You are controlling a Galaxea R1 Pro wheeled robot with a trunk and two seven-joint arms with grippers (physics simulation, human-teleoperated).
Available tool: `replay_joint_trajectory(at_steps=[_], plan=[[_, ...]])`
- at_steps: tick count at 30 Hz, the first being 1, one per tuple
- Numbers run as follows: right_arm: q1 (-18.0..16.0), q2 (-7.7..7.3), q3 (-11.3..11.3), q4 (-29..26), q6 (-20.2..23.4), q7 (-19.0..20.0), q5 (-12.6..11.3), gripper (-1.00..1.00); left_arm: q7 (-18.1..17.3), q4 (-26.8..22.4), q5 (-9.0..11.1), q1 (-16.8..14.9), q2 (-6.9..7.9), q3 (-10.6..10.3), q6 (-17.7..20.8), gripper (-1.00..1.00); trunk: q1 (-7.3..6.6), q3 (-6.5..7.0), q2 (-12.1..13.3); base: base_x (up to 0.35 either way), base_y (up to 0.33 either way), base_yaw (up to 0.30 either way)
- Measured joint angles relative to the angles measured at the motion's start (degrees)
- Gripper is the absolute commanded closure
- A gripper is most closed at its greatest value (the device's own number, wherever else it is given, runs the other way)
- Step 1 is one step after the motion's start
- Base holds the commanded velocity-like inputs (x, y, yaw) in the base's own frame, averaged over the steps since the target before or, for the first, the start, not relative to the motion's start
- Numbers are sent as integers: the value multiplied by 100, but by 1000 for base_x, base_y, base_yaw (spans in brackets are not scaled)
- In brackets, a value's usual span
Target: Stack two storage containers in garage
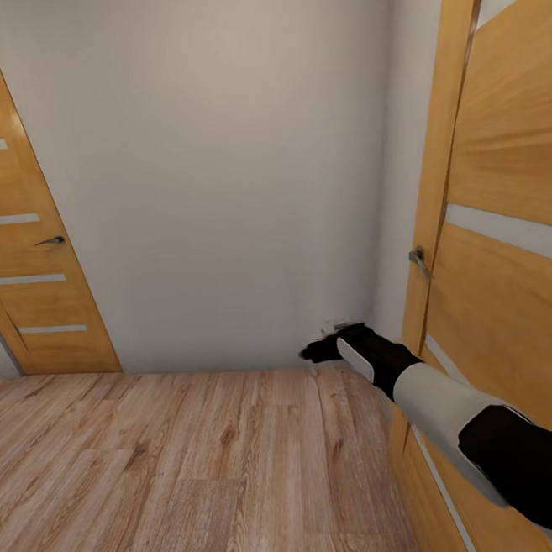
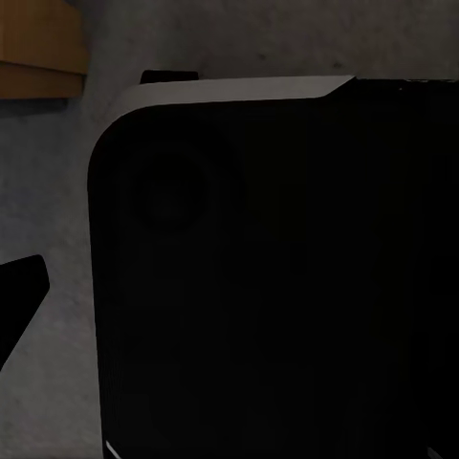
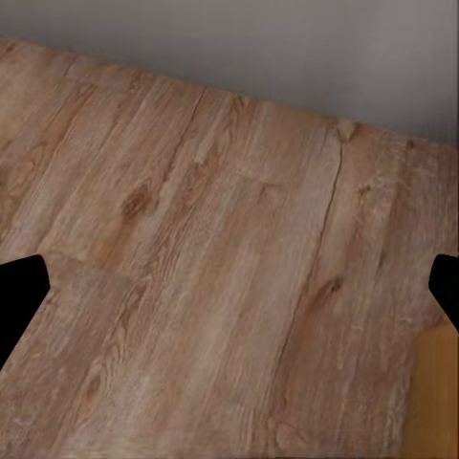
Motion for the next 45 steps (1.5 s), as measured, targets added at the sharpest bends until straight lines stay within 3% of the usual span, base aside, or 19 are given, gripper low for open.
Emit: replay_joint_trajectory(at_steps=[3,7,13,32,34,38,43,45], plan=[[81,-132,13,11,-71,542,-14,-100,2,0,6,0,4,4,1,-100,0,0,0,0,0,0],[138,-170,21,316,-228,723,123,-100,0,0,7,0,6,5,2,-100,0,0,0,0,0,0],[152,-116,27,708,-656,761,394,-100,2,0,8,0,2,5,5,-100,0,0,0,0,0,0],[175,-63,29,1086,-786,742,429,-100,0,0,8,1,7,5,5,-100,0,0,0,0,0,0],[299,-67,29,1124,-907,751,433,-100,0,0,8,0,8,5,2,-100,0,0,0,0,0,0],[963,-102,28,1229,-1183,730,459,-100,1,0,8,0,9,10,4,-100,0,0,0,0,0,0],[1655,-111,14,1418,-1610,695,955,-100,0,-1,8,0,9,17,5,-100,0,-1,0,0,0,0],[1798,-91,11,1636,-1802,690,1020,-100,0,-1,8,0,9,20,4,-100,0,-1,0,0,0,0]])
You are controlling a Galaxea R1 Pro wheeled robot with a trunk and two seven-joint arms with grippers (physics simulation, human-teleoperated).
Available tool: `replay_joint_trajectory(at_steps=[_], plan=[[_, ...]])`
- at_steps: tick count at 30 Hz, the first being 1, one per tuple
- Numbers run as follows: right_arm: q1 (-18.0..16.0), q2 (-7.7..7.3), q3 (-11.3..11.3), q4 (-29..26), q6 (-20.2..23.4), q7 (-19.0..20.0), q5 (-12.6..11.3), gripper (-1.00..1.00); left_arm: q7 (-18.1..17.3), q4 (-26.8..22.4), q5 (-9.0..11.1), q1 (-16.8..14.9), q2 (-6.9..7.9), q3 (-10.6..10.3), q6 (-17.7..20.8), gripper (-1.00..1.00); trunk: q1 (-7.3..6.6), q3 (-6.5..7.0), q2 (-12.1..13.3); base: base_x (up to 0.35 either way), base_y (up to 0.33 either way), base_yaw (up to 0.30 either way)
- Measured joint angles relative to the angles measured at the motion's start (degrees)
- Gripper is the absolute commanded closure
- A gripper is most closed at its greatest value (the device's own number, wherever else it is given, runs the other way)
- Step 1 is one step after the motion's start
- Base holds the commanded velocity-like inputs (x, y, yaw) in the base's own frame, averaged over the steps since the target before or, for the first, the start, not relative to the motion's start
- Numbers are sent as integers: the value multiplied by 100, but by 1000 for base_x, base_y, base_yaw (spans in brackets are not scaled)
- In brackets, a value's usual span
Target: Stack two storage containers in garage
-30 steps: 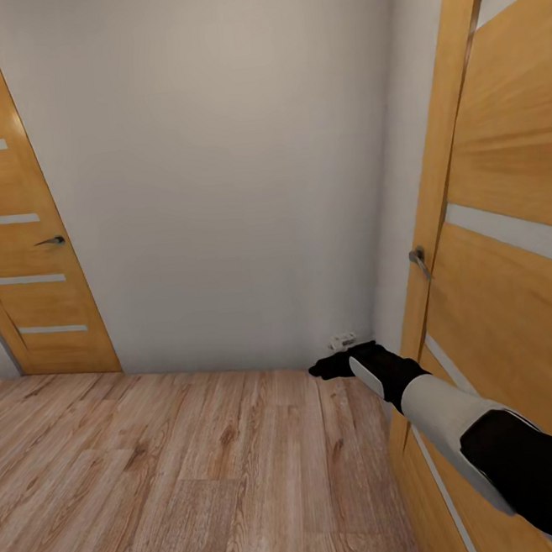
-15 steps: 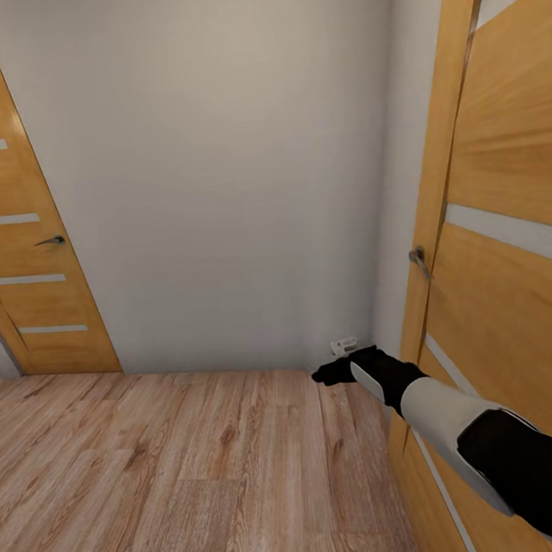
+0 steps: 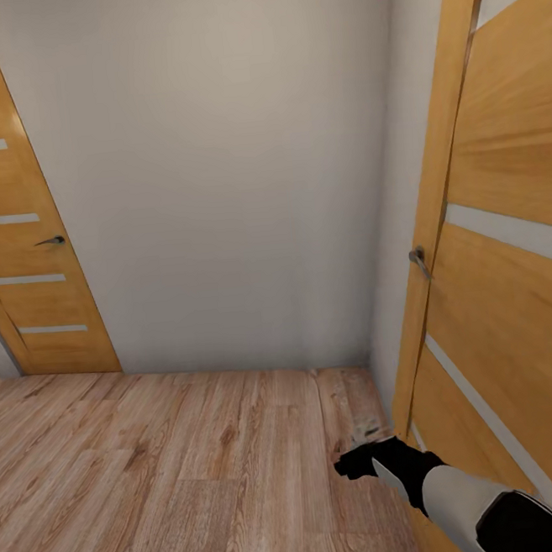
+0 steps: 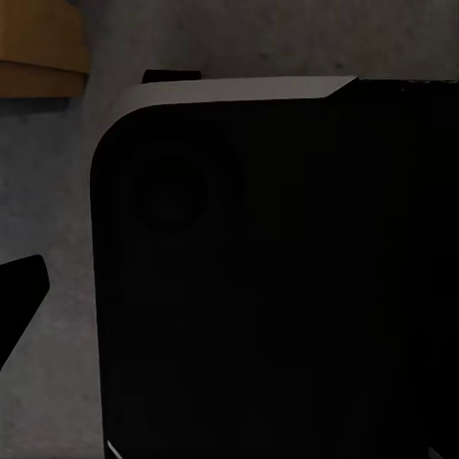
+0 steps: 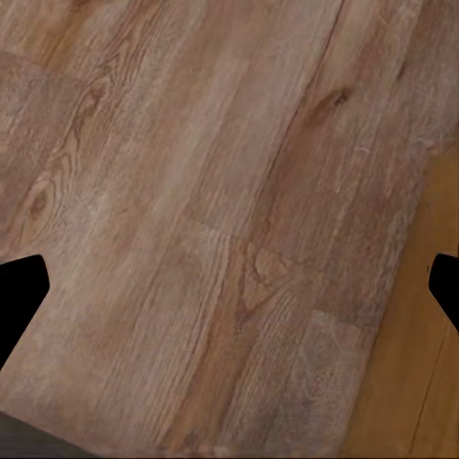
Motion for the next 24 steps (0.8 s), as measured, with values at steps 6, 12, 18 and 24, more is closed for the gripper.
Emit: replay_joint_trajectory(at_steps=[6,12,18,24], plan=[[148,23,-6,796,-513,47,43,-100,0,0,0,0,0,1,1,-100,0,1,0,0,0,0],[761,24,-5,896,-787,37,61,-100,3,0,7,0,0,7,3,-100,0,0,0,0,0,0],[1275,8,-6,901,-1034,4,70,-100,8,-2,8,0,7,10,3,-100,0,1,0,0,0,0],[1864,-20,-5,909,-1400,-24,276,-100,8,-6,8,0,2,11,3,-100,0,0,0,0,0,0]])
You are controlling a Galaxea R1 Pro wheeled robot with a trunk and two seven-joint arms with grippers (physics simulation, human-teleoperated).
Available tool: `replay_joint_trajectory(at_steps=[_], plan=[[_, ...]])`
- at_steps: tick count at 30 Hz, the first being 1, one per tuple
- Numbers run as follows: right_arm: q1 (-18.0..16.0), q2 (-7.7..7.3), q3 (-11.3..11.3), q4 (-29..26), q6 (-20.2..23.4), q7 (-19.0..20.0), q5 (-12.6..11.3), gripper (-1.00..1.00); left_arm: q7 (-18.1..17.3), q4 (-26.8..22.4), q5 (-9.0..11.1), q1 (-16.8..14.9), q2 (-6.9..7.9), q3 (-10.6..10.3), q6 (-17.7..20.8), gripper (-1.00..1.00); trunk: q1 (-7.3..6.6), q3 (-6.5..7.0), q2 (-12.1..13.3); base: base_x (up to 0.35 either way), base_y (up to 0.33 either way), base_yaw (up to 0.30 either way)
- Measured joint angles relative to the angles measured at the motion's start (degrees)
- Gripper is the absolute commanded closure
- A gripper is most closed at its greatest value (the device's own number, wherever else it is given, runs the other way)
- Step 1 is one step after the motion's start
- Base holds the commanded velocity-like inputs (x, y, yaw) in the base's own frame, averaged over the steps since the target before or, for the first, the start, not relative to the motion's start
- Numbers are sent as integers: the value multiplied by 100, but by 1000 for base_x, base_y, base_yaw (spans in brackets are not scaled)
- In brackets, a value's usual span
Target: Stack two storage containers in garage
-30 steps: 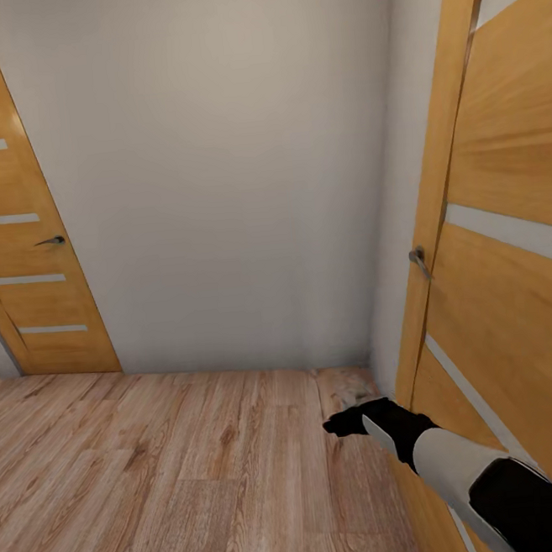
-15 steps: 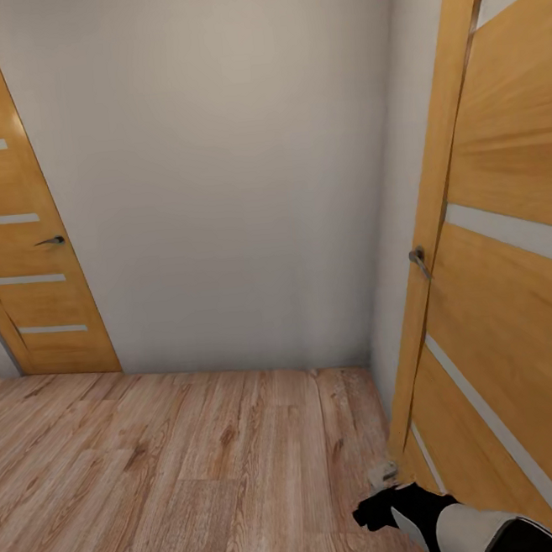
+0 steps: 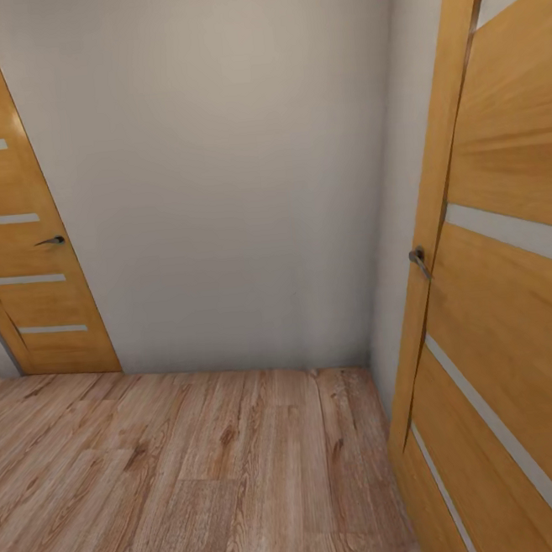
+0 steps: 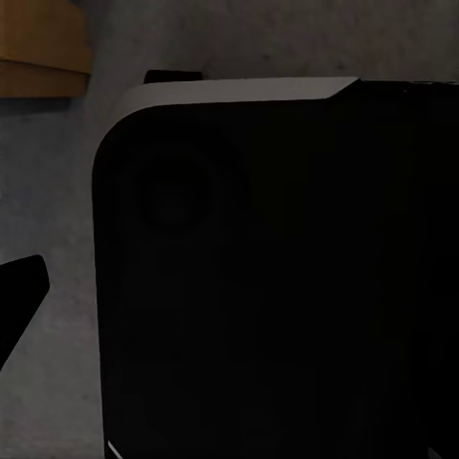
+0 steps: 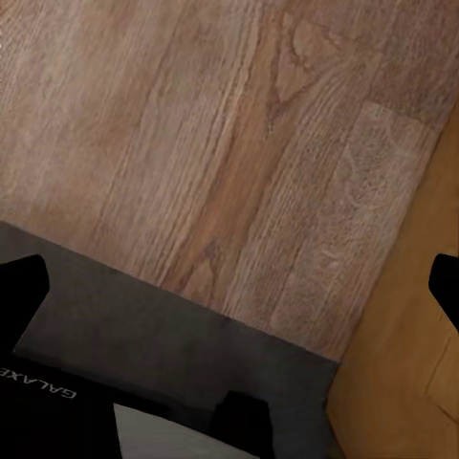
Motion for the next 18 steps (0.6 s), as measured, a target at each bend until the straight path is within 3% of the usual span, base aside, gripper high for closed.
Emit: replay_joint_trajectory(at_steps=[5,14,18], plan=[[420,-9,-4,6,-235,-32,235,-100,0,4,0,0,-2,5,-1,-100,0,0,0,0,0,0],[807,-69,-8,39,-388,-48,247,-100,0,5,0,0,-2,2,-1,-100,0,0,0,0,0,0],[1033,-200,-9,39,-563,-49,237,-100,0,5,0,0,-2,6,-1,-100,0,0,0,0,0,0]])
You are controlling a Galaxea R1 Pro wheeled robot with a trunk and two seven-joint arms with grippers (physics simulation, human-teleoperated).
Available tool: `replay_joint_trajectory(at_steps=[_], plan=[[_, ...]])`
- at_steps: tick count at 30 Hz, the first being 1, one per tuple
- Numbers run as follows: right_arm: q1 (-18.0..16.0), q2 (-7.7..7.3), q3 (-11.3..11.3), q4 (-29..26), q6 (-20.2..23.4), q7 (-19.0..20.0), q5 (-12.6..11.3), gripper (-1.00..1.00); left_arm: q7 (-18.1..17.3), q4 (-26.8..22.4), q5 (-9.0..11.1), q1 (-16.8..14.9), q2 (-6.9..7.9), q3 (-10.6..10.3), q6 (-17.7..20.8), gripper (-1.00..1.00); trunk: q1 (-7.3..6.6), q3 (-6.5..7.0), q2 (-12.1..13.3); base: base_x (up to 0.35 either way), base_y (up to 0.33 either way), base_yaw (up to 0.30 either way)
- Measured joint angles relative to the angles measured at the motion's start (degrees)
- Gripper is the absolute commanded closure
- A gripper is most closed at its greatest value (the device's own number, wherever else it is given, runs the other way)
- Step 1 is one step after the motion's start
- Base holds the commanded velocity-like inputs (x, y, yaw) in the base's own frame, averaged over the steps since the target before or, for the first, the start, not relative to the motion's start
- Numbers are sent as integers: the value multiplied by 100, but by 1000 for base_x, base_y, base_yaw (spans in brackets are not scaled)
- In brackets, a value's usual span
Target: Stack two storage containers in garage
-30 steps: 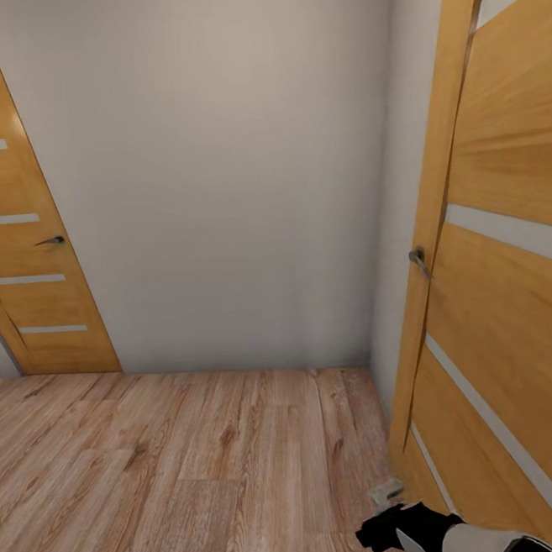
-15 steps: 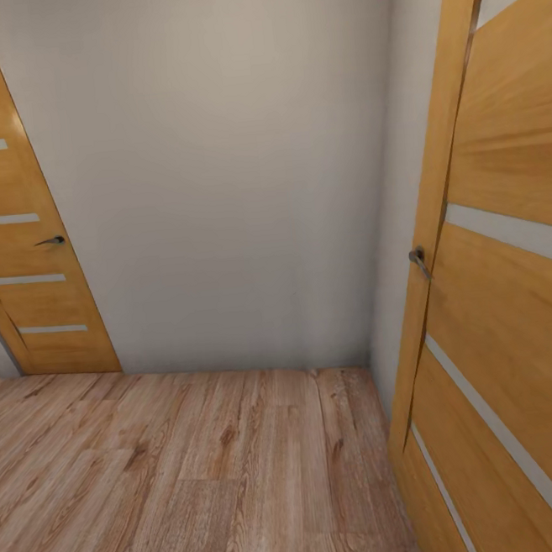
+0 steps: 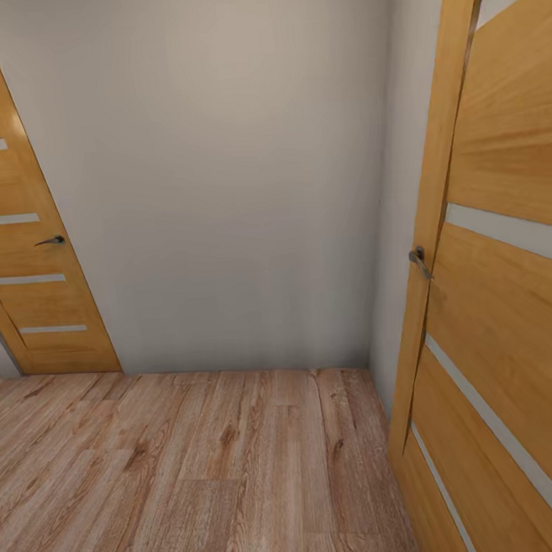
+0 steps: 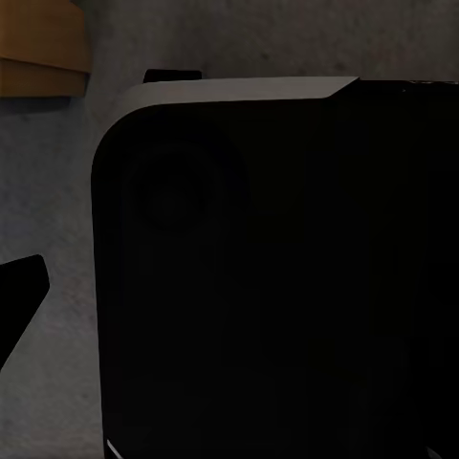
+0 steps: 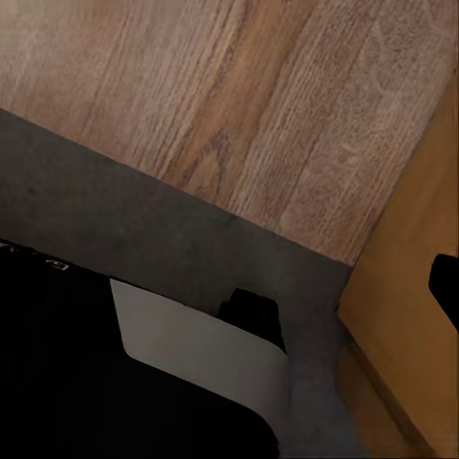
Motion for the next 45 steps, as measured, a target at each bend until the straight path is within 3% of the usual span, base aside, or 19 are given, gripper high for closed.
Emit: replay_joint_trajectory(at_steps=[10,15,18,22,31,35,39,45], plan=[[401,-348,-4,0,-254,-8,-72,-100,0,1,0,0,0,0,0,-100,0,0,0,0,0,0],[666,-546,-8,1,-278,-10,-464,-100,0,1,0,0,0,1,0,-100,0,0,0,0,0,0],[817,-613,-3,0,-282,-8,-545,-100,0,2,0,0,0,1,0,-100,0,0,0,0,0,0],[1000,-645,0,0,-291,2,-554,-100,0,2,0,0,0,0,0,-100,0,0,0,0,0,0],[1032,-649,0,0,-293,58,-530,-100,4,1,0,0,-7,0,1,-100,0,0,0,0,0,0],[1162,-779,12,-4,-286,70,-528,-100,3,-5,8,0,-4,1,1,-100,0,0,0,0,0,0],[1159,-650,17,-5,-286,62,-522,-100,0,-10,3,-13,-8,0,8,-100,0,1,0,0,0,0],[1156,-649,17,-3,-284,61,-519,-100,-4,-11,8,-16,-9,0,11,-100,0,1,0,2,0,0]])
